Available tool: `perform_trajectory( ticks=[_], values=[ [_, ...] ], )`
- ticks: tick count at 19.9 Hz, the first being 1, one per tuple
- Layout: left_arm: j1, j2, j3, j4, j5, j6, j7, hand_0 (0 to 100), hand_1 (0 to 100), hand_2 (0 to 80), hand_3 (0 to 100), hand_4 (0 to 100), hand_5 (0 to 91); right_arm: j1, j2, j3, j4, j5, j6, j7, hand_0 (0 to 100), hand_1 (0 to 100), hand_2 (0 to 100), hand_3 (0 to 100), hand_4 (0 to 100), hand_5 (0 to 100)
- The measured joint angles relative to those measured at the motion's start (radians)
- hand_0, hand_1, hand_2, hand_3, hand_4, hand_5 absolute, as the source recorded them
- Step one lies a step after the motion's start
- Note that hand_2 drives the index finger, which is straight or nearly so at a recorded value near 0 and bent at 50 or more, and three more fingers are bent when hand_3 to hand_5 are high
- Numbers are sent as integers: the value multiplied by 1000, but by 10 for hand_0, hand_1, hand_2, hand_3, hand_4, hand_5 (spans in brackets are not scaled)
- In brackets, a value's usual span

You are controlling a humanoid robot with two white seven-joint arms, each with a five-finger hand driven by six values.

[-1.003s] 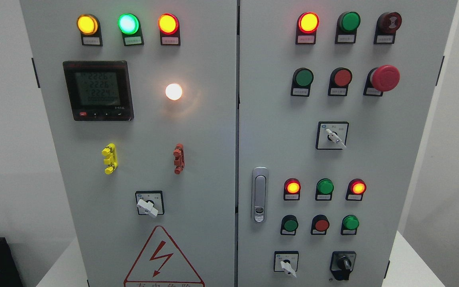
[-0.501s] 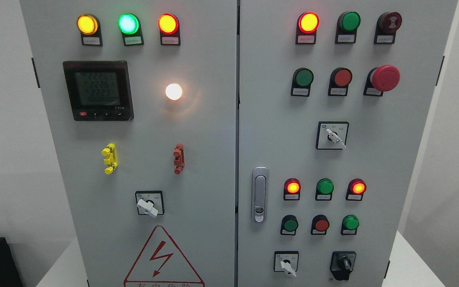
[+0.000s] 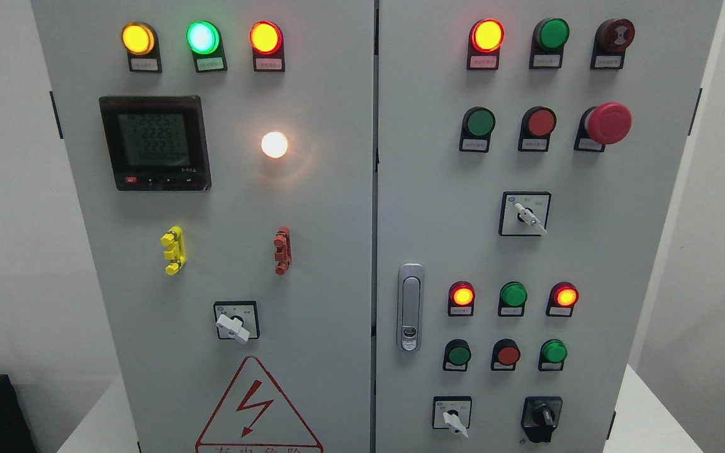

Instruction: Trip black knob to open circuit

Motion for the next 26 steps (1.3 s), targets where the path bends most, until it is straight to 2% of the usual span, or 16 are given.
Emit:
perform_trajectory(
  ticks=[26],
  values=[
    [0,0,0,0,0,0,0,120,389,0,0,0,0,-66,2,49,-7,1,11,9,0,64,0,990,911,825]
  ],
)
